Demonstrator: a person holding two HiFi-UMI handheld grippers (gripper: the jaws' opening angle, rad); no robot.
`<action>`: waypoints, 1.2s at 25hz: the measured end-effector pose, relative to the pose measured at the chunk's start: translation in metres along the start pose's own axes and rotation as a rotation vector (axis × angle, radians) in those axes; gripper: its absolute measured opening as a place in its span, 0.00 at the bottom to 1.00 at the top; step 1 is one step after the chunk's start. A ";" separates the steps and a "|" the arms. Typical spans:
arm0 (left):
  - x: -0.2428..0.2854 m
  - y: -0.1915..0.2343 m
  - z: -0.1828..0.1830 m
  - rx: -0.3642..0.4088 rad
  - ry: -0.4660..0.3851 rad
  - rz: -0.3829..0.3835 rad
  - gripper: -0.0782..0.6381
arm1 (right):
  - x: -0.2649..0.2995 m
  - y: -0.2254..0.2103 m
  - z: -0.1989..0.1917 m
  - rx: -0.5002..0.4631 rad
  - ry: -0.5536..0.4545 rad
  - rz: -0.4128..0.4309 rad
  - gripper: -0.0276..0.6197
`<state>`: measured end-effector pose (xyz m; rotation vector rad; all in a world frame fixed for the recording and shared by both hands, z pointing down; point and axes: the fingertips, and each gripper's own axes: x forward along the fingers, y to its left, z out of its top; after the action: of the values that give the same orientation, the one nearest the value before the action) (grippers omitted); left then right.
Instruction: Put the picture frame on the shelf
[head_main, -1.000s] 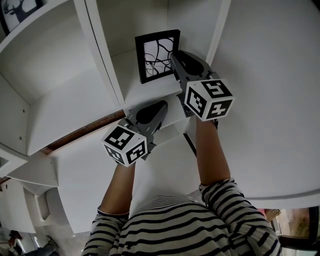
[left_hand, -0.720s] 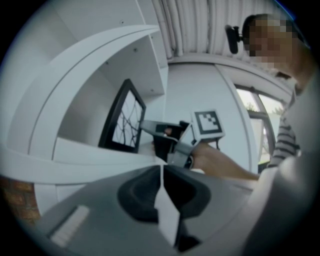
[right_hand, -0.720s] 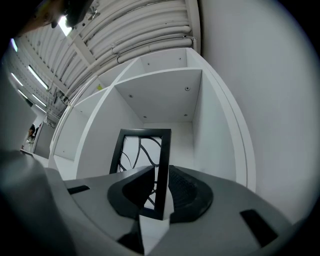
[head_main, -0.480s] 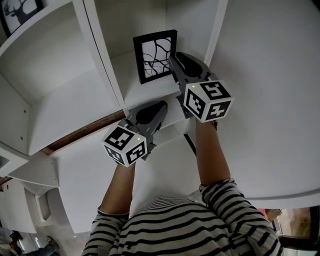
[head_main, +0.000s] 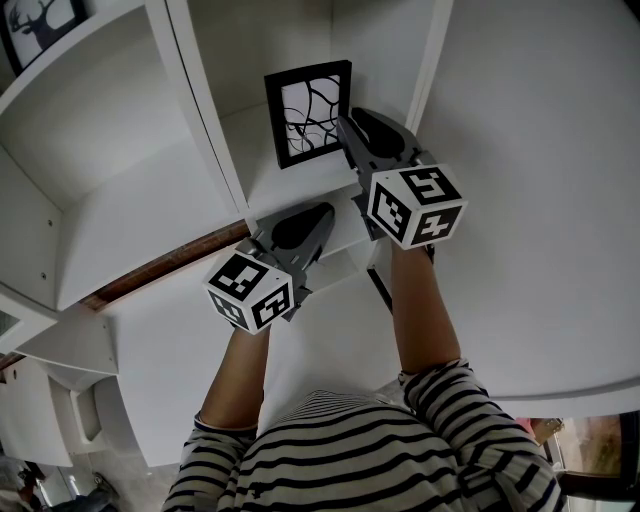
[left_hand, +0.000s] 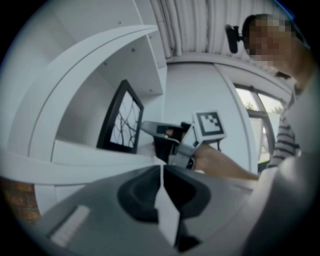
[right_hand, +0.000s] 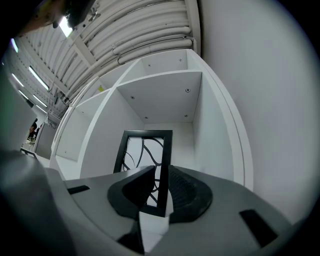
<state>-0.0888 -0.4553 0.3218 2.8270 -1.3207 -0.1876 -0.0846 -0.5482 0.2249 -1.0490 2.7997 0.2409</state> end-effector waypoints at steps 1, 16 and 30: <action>0.000 0.000 0.000 0.000 0.000 0.000 0.14 | -0.001 0.000 0.000 0.002 -0.001 0.001 0.14; -0.010 0.000 0.001 -0.001 -0.004 0.020 0.14 | -0.018 0.013 -0.004 0.016 -0.009 0.028 0.14; -0.023 -0.008 -0.004 -0.017 -0.015 0.032 0.14 | -0.046 0.037 -0.026 0.039 0.025 0.077 0.14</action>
<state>-0.0967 -0.4324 0.3280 2.7947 -1.3590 -0.2194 -0.0772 -0.4967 0.2627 -0.9440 2.8579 0.1823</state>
